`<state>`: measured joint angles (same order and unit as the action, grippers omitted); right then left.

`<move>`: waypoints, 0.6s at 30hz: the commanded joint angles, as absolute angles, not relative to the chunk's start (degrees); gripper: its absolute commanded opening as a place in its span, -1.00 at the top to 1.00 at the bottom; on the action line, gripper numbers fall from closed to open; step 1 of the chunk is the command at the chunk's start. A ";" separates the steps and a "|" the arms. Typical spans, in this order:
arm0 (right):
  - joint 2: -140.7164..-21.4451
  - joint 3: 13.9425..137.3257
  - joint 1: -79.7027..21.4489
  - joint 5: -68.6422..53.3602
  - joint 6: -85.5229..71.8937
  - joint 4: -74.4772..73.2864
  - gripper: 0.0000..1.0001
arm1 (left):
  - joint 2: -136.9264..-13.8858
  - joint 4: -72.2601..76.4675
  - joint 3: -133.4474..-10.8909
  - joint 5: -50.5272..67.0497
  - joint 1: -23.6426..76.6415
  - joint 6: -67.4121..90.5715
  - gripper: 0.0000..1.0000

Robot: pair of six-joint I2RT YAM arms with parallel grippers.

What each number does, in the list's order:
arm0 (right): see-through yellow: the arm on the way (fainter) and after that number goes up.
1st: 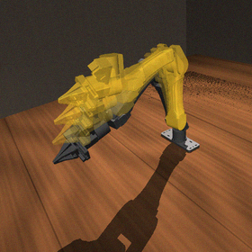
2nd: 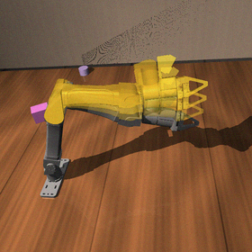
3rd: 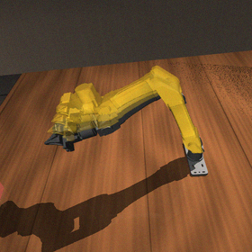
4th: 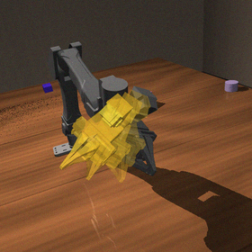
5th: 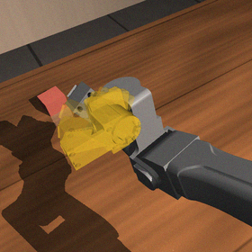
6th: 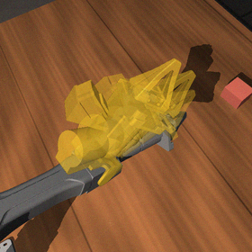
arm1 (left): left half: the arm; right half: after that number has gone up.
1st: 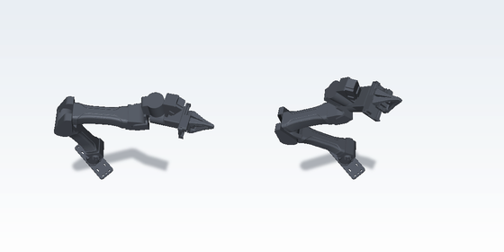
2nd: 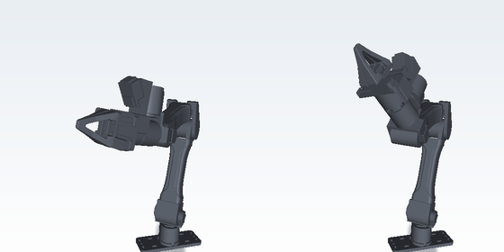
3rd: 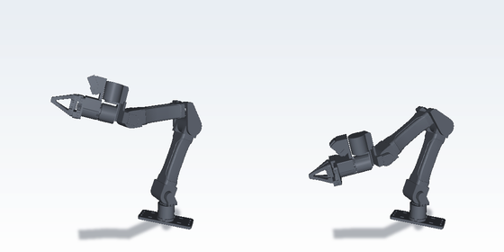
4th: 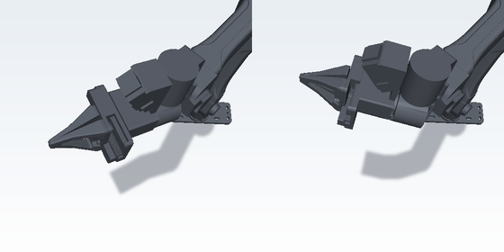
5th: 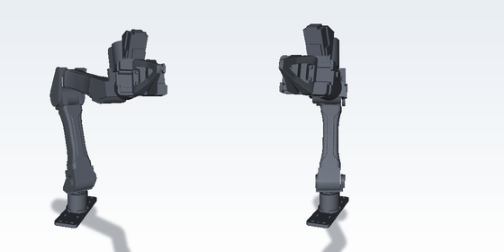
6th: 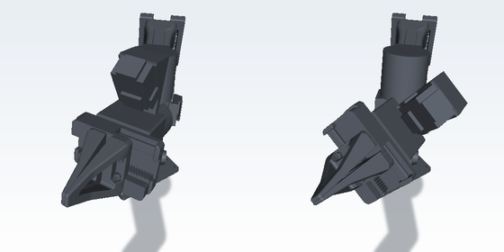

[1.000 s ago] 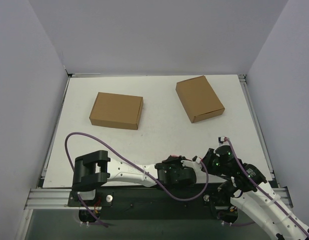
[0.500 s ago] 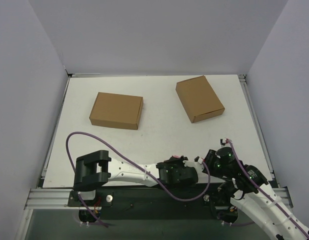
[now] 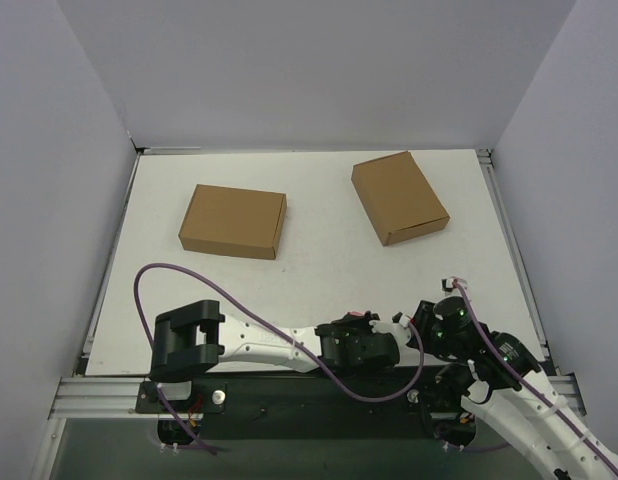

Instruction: Fold the paper box

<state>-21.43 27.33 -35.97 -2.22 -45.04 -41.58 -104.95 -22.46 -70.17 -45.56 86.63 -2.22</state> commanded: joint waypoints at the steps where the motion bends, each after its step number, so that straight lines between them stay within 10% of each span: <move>1: -21.01 29.53 -38.93 -0.18 -44.12 -40.51 0.47 | -111.71 -29.35 -67.32 -26.10 86.84 0.35 1.00; 18: -30.06 30.85 -57.21 20.12 -50.01 -39.99 0.65 | -110.83 -30.15 -67.94 -25.31 86.22 0.62 1.00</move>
